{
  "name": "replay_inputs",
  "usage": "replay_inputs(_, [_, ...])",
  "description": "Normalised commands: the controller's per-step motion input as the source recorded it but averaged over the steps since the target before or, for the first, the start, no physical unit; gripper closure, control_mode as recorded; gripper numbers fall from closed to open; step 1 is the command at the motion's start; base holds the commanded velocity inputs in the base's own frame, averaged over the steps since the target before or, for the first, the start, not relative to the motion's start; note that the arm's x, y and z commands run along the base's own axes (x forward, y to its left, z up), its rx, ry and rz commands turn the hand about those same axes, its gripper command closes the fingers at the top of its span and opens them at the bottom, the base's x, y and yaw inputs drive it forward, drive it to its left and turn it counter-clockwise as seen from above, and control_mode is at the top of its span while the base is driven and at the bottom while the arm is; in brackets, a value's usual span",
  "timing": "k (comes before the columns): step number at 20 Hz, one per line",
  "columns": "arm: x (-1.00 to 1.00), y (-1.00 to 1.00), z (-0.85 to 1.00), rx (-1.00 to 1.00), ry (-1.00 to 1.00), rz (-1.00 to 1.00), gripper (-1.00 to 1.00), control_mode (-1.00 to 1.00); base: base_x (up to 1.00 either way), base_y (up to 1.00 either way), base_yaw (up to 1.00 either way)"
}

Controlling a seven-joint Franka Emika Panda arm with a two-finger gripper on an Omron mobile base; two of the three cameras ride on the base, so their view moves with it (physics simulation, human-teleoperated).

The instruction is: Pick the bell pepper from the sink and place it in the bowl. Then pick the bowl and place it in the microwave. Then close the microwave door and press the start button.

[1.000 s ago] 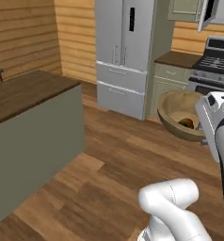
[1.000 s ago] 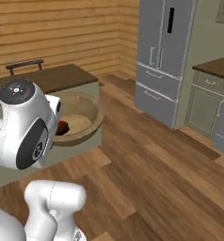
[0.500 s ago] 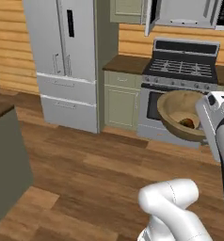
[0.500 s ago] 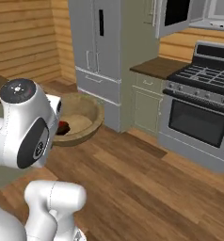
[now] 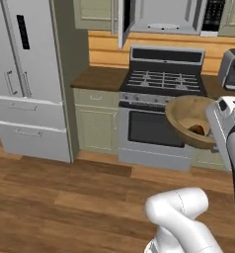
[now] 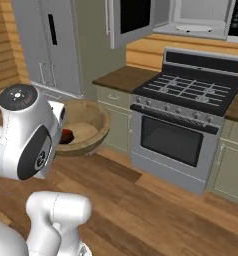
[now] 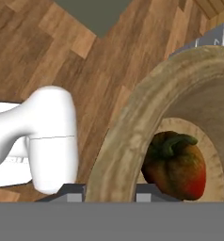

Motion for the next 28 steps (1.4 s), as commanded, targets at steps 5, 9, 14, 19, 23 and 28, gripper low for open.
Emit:
replay_inputs(5, [0.0,0.0,0.0,0.0,0.0,0.0,1.0,1.0,1.0,-0.37,0.0])
replay_inputs(9, [0.0,0.0,0.0,0.0,0.0,0.0,1.0,1.0,1.0,-0.56,0.0])
replay_inputs(14, [0.0,0.0,0.0,0.0,0.0,0.0,1.0,1.0,1.0,-0.47,-0.03])
replay_inputs(19, [0.0,0.0,0.0,0.0,0.0,0.0,1.0,1.0,1.0,-0.18,-0.13])
replay_inputs(23, [0.0,0.0,0.0,0.0,0.0,0.0,1.0,1.0,1.0,-0.05,-0.17])
replay_inputs(28, [0.0,0.0,0.0,0.0,0.0,0.0,1.0,1.0,1.0,0.06,-0.09])
